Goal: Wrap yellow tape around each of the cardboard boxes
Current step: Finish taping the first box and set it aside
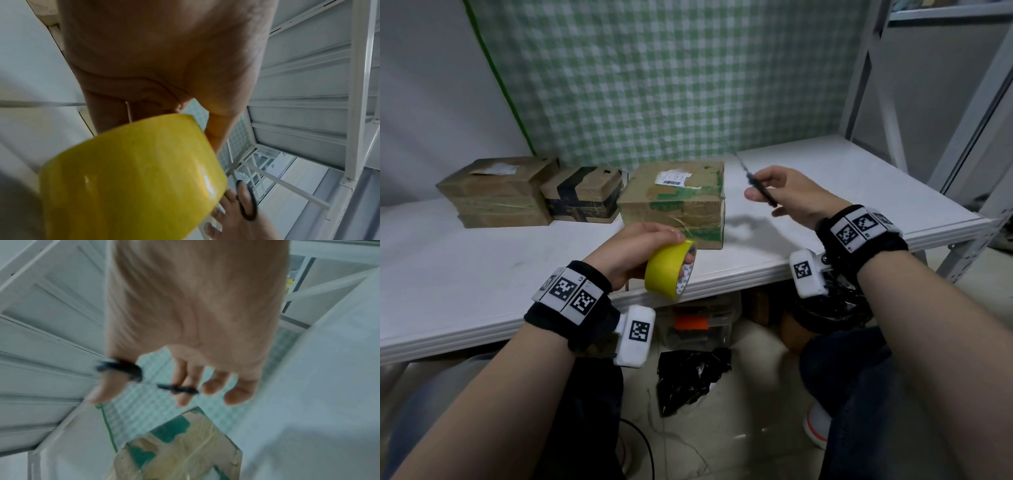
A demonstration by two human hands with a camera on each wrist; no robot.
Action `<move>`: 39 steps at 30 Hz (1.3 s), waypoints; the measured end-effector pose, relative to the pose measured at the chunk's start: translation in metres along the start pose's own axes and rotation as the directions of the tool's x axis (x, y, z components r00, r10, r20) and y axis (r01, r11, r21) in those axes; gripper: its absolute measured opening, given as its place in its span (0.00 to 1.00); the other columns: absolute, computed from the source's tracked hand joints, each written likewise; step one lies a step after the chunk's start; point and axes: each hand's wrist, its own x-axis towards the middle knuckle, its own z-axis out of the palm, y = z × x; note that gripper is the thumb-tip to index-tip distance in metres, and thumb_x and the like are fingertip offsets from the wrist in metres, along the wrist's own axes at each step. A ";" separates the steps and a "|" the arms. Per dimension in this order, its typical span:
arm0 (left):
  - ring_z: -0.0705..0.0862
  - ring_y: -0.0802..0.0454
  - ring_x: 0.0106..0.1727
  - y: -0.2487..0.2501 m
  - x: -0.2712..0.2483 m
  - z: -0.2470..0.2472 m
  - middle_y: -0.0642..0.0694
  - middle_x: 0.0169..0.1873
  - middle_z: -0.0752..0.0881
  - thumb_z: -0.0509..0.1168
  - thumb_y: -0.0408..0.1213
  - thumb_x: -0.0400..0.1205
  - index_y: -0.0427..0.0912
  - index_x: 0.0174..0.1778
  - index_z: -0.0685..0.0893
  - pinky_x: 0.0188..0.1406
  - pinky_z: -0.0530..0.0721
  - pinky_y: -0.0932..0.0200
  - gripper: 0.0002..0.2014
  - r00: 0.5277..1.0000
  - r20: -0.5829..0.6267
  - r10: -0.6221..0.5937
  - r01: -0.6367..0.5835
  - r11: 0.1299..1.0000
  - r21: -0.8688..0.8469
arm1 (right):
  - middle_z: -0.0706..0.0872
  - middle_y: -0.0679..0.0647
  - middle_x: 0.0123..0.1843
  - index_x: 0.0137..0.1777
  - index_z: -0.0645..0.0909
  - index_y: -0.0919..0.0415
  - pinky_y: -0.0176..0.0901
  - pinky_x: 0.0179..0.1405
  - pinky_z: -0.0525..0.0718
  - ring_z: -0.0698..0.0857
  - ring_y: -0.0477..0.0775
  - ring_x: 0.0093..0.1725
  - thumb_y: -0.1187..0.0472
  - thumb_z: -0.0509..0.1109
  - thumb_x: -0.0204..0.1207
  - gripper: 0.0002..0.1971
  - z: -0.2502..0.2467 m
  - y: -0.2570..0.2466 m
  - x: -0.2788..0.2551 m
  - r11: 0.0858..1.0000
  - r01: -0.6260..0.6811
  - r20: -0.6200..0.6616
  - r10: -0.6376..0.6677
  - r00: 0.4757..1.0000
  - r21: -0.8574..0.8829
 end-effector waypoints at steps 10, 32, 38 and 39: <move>0.91 0.49 0.31 0.003 -0.002 0.002 0.42 0.34 0.93 0.67 0.34 0.87 0.34 0.64 0.85 0.26 0.88 0.57 0.11 0.998 -0.043 0.035 -0.037 0.997 -0.063 | 0.82 0.58 0.40 0.43 0.82 0.65 0.44 0.33 0.73 0.78 0.54 0.34 0.39 0.72 0.80 0.25 -0.003 -0.004 -0.004 0.715 -0.319 -0.167 0.277 0.946 -0.622; 0.91 0.48 0.33 -0.003 -0.003 0.000 0.39 0.38 0.93 0.68 0.35 0.87 0.35 0.68 0.81 0.27 0.87 0.58 0.15 0.998 -0.053 0.030 -0.036 0.994 -0.105 | 0.57 0.46 0.88 0.83 0.69 0.38 0.58 0.82 0.59 0.61 0.66 0.82 0.44 0.79 0.75 0.37 0.085 -0.009 0.027 0.848 0.174 0.059 -0.167 0.984 -0.500; 0.92 0.52 0.39 0.000 0.001 0.001 0.41 0.48 0.93 0.69 0.37 0.85 0.43 0.69 0.82 0.31 0.87 0.59 0.16 0.984 -0.129 0.126 -0.148 0.971 -0.186 | 0.53 0.50 0.90 0.87 0.61 0.39 0.61 0.83 0.60 0.57 0.66 0.83 0.52 0.80 0.75 0.44 0.065 -0.033 0.012 0.748 0.179 0.192 -0.071 0.979 -0.640; 0.92 0.50 0.41 0.001 0.002 0.001 0.40 0.49 0.93 0.69 0.36 0.85 0.43 0.70 0.82 0.34 0.89 0.55 0.16 0.979 -0.138 0.151 -0.179 0.959 -0.219 | 0.58 0.51 0.88 0.84 0.67 0.40 0.59 0.83 0.60 0.58 0.65 0.83 0.52 0.77 0.78 0.36 0.062 -0.039 0.007 0.780 0.191 0.139 -0.133 0.981 -0.596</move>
